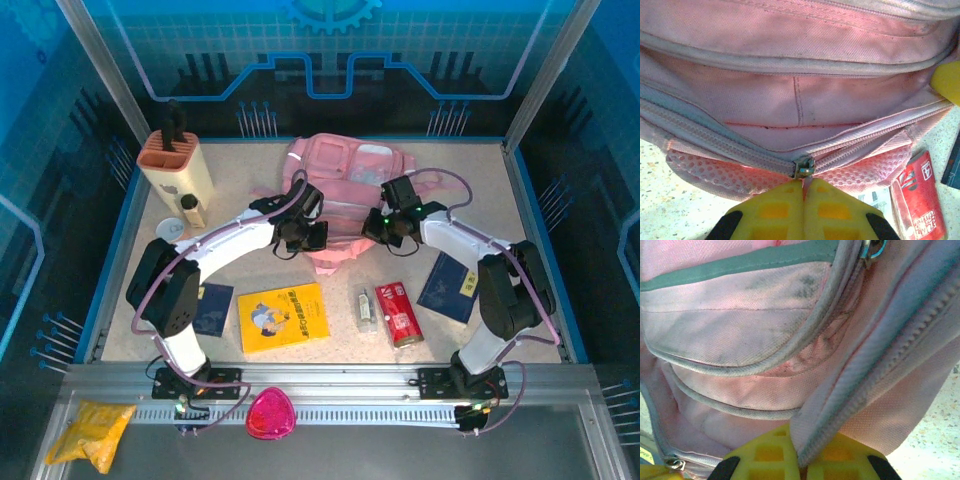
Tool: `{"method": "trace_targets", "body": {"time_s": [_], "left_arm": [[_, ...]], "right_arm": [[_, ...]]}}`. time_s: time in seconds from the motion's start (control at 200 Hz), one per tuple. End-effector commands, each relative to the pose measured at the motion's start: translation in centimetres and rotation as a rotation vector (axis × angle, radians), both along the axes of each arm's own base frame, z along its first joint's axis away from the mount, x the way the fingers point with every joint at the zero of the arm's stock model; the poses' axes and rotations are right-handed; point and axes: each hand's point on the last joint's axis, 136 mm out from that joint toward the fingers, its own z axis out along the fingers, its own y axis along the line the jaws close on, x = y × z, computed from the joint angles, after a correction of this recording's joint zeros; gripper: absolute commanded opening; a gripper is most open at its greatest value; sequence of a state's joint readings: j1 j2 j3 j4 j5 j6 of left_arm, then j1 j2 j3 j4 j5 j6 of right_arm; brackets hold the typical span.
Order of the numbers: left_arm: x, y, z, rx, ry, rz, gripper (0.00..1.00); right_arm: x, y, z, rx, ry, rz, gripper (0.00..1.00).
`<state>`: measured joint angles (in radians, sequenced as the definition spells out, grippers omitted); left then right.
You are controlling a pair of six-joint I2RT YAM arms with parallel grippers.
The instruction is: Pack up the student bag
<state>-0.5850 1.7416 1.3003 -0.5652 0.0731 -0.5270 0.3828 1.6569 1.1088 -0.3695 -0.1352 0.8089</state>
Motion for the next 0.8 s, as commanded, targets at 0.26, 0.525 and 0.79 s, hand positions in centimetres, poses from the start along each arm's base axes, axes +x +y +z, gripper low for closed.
{"method": "trace_targets", "body": {"time_s": [0.26, 0.525, 0.79], "left_arm": [[-3.0, 9.9, -3.7, 0.295, 0.184, 0.151, 0.0], [-2.0, 7.2, -3.4, 0.167, 0.18, 0.15, 0.0], [-1.3, 11.9, -4.2, 0.355, 0.164, 0.236, 0.0]], "right_arm": [[4.2, -7.9, 2.1, -0.162, -0.077, -0.172, 0.0], [5.2, -7.6, 2.1, -0.165, -0.07, -0.153, 0.0], [5.7, -9.8, 2.1, -0.185, -0.056, -0.192, 0.0]]}}
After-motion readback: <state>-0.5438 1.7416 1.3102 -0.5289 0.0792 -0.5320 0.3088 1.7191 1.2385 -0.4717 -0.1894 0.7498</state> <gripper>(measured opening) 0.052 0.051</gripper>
